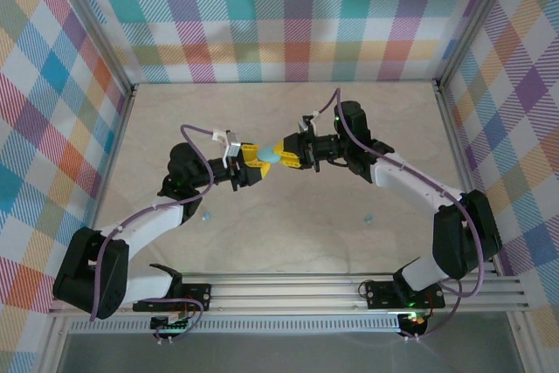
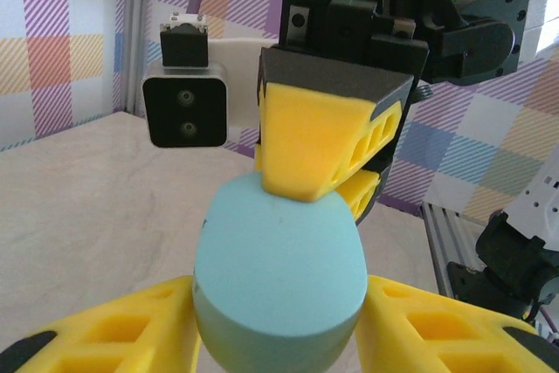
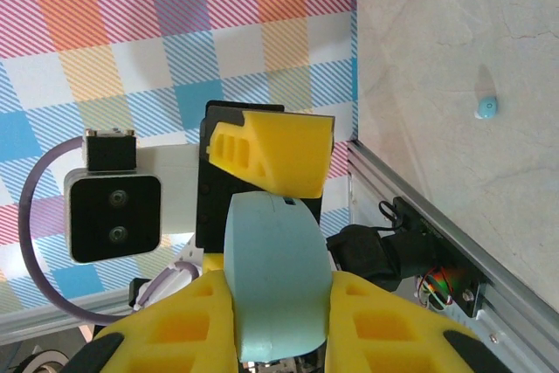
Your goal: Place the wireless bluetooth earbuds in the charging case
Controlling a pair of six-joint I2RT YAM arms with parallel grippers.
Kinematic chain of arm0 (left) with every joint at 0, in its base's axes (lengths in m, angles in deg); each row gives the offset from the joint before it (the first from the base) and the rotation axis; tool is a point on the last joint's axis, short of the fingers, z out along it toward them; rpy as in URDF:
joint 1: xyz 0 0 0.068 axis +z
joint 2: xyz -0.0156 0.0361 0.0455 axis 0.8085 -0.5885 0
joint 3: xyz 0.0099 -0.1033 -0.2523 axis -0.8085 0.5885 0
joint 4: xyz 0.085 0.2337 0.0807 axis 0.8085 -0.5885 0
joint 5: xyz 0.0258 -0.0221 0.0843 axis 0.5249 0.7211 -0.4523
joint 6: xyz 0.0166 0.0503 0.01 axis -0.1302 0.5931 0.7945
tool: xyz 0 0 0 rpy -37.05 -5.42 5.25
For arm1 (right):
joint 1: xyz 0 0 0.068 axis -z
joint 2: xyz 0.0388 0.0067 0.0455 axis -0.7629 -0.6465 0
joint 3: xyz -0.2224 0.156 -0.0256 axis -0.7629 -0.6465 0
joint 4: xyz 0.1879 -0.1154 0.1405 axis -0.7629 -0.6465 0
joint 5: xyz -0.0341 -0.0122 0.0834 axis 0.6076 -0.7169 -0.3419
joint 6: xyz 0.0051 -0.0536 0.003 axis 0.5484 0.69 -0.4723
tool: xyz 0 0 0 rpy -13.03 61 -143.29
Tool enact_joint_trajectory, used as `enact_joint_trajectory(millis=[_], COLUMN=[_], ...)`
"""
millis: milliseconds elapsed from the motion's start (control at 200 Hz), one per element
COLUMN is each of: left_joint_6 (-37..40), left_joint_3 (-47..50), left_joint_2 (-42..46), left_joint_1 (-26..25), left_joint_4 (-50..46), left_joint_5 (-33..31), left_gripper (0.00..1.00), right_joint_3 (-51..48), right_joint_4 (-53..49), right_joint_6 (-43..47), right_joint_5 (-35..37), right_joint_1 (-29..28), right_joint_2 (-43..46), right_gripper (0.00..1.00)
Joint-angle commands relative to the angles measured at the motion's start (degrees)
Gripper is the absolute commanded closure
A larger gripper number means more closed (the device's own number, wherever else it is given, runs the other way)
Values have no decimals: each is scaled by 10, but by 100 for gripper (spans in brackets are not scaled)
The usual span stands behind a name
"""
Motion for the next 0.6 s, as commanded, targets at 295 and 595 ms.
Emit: enact_joint_trajectory(millis=[295, 595], left_joint_6=[-6, -4], left_joint_3=[-28, -34], left_joint_2=[-2, -8], left_joint_1=[0, -6], left_joint_4=[23, 15], left_joint_5=[9, 10], left_gripper=[50, 47], right_joint_3=[-11, -12], right_joint_4=[46, 47], right_joint_6=[-32, -36], right_joint_5=[-14, -12], right_joint_1=[1, 1], right_joint_2=[14, 20], right_gripper=[81, 81])
